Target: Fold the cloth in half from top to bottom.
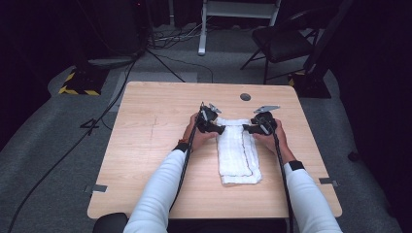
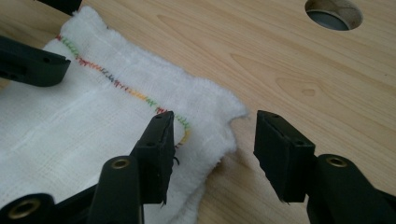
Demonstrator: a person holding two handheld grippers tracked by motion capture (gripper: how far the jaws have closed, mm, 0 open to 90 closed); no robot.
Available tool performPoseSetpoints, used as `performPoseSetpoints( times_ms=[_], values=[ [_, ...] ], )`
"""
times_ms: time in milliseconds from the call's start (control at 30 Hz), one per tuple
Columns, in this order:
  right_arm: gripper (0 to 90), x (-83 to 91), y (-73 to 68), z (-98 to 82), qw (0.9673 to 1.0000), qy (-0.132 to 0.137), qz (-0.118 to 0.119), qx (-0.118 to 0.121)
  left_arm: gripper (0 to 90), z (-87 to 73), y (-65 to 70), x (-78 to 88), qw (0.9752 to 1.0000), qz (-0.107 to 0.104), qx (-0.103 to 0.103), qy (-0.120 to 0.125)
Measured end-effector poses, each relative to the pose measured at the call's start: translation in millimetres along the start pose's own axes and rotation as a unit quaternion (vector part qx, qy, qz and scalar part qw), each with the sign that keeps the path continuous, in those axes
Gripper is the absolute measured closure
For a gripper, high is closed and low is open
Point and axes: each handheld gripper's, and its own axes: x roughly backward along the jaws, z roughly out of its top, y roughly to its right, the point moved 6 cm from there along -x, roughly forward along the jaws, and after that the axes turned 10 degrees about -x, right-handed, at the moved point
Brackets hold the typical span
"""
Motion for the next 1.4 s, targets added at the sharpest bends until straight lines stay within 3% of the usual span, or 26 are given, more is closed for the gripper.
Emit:
performPoseSetpoints(
  times_ms=[200, 500, 600, 767, 933, 1067, 1200, 1300, 1400],
  values=[
    [47.2, -10.2, 2.3, 4.6, 0.9998, -0.008, -0.009, -0.012, 24.3, 0.9, -4.4, -8.4, 0.9997, -0.002, 0.022, -0.008],
    [49.0, -17.1, 5.8, 5.5, 0.999, -0.026, 0.006, -0.034, 24.8, -0.4, -2.5, -12.2, 0.9997, -0.008, 0.022, -0.011],
    [58.3, -16.5, 4.0, 5.3, 0.9989, -0.026, 0.017, -0.036, 35.2, 0.8, 1.0, -10.9, 0.9996, -0.023, 0.012, -0.008],
    [75.0, -16.0, -1.8, 5.4, 0.9982, -0.035, 0.036, -0.033, 54.3, 0.6, 2.7, -8.2, 0.9987, -0.05, 0.012, 0.001],
    [81.4, -15.7, -5.4, 5.9, 0.9983, -0.041, 0.037, -0.019, 72.3, 1.3, 6.0, -8.4, 0.9973, -0.073, 0.005, 0.004],
    [82.7, -15.5, -6.7, 6.6, 0.9984, -0.043, 0.036, -0.012, 77.1, 1.0, 4.6, -8.9, 0.9966, -0.081, 0.008, 0.009],
    [83.5, -13.5, -6.9, 9.9, 0.9988, -0.036, 0.034, -0.002, 79.4, 4.7, 4.6, -8.6, 0.9978, -0.065, -0.005, 0.007],
    [83.7, -10.6, -8.8, 13.3, 0.9992, -0.027, 0.027, 0.009, 80.3, 8.6, -0.6, -3.9, 0.9977, -0.063, 0.004, 0.023],
    [83.9, -6.1, -10.0, 19.3, 0.9995, -0.012, 0.029, 0.009, 80.7, 13.9, -4.8, 2.0, 0.9979, -0.056, -0.009, 0.03]
  ],
)
